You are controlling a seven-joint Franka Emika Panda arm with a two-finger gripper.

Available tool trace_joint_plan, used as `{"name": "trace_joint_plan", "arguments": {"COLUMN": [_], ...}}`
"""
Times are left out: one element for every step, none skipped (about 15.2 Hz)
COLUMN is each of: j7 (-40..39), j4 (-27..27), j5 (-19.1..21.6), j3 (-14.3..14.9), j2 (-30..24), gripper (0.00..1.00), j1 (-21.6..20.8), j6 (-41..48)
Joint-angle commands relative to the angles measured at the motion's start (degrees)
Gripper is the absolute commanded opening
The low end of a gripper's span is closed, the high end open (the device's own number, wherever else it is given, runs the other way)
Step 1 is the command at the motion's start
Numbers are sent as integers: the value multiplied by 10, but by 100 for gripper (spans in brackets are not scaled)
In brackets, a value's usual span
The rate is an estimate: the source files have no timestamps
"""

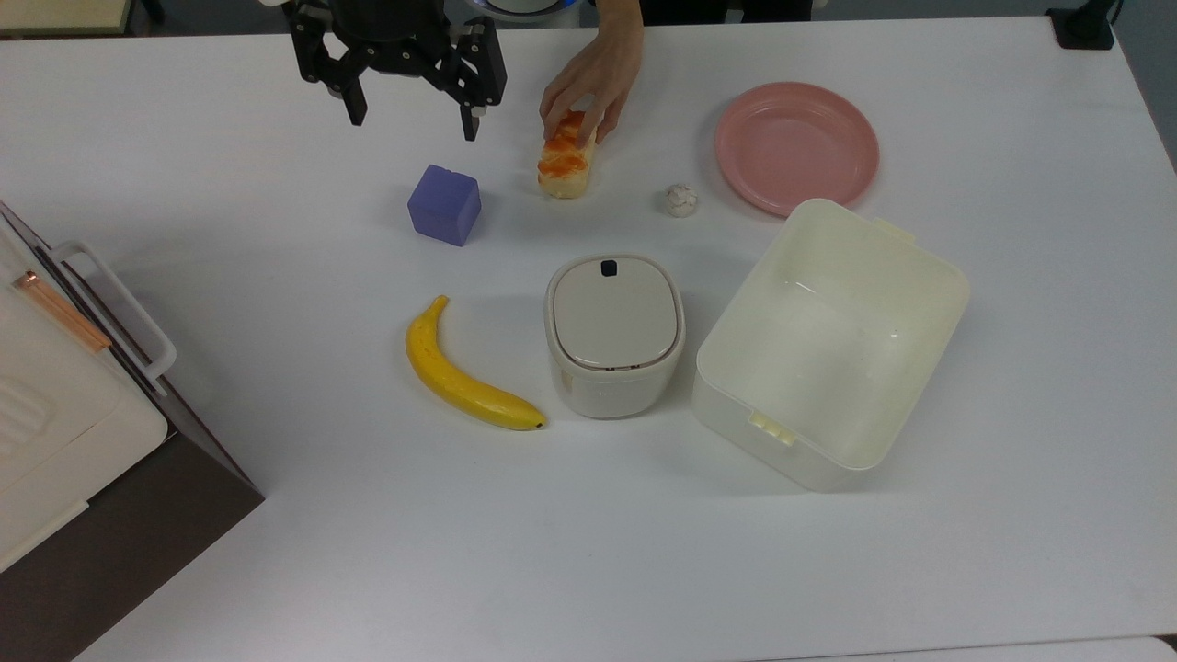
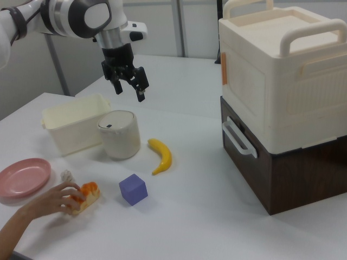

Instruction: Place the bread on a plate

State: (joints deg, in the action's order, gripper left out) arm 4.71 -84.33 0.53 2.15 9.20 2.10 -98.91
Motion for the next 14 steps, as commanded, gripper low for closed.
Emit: {"name": "trace_joint_plan", "arguments": {"j7": [-11, -11, -11, -10, -10, -11, -11, -11, -15, -17, -14, -12, -11, -9], "j4": [-7, -7, -7, -7, -7, -7, -7, -7, -7, -7, -7, -7, -7, -7], "j5": [-7, -7, -7, -7, -7, -7, -7, -7, -6, -5, -4, -2, -1, -1], "j3": [1, 1, 1, 0, 0, 0, 0, 0, 0, 0, 0, 0, 0, -2], "j2": [-6, -6, -6, -6, -7, -6, -6, -6, -6, -6, -7, -7, -7, -7], "gripper": [100, 100, 100, 100, 100, 100, 100, 100, 100, 100, 100, 100, 100, 100], "j1": [-4, -4, -5, -5, -5, -5, -5, -5, -4, -5, -5, -5, -6, -6], "j6": [1, 2, 2, 2, 3, 2, 2, 2, 2, 2, 3, 4, 6, 6]}}
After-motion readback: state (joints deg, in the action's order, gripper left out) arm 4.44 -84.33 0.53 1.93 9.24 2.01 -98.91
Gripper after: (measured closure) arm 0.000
